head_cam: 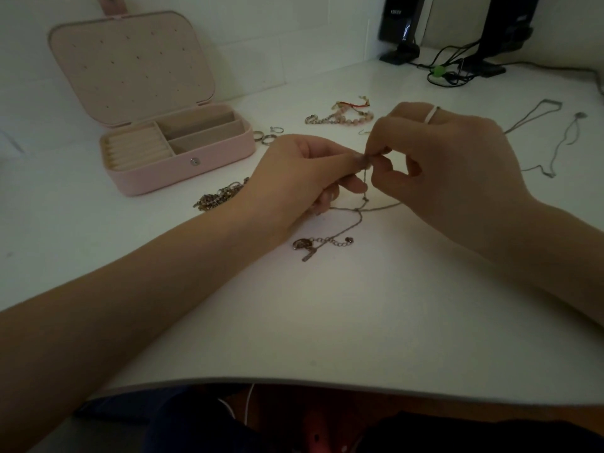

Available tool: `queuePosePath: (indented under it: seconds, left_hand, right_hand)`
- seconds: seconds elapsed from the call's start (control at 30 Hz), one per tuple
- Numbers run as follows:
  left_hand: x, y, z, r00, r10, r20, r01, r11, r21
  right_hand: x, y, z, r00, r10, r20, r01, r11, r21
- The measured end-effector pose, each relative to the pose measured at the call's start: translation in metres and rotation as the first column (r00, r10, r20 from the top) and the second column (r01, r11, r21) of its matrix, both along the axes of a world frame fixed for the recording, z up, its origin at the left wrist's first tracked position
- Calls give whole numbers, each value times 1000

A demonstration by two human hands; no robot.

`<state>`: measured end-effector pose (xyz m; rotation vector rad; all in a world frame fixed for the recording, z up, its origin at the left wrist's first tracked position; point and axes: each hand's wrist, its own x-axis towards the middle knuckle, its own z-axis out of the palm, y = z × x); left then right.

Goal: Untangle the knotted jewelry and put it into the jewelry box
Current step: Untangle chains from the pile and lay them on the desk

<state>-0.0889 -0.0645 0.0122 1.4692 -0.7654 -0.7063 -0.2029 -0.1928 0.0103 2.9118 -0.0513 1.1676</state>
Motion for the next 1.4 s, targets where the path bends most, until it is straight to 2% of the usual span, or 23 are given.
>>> queuePosePath:
  seconds: [0.1, 0.3, 0.47, 0.7, 1.03, 1.4]
  left_hand:
    - [0, 0, 1, 999, 20, 27, -20, 1000, 11]
    - [-3, 2, 3, 968, 68, 243, -75, 997, 18]
    - [-7, 3, -1, 866, 108, 488, -127, 992, 6]
    - [-6, 3, -2, 814, 121, 568, -137, 990, -15]
    - [-6, 3, -1, 819, 107, 564, -121, 993, -12]
    - [-6, 4, 2, 896, 128, 426, -141, 990, 1]
  right_hand:
    - [0, 1, 0, 1000, 10, 3, -11, 1000, 27]
    - [1, 4, 0, 1000, 20, -8, -19, 995, 99]
    - [1, 5, 0, 999, 30, -21, -25, 972, 232]
    - [1, 5, 0, 999, 20, -44, -7, 959, 285]
    - [0, 9, 2, 996, 15, -87, 7, 970, 243]
    - [-1, 8, 1, 992, -2, -124, 56, 903, 426]
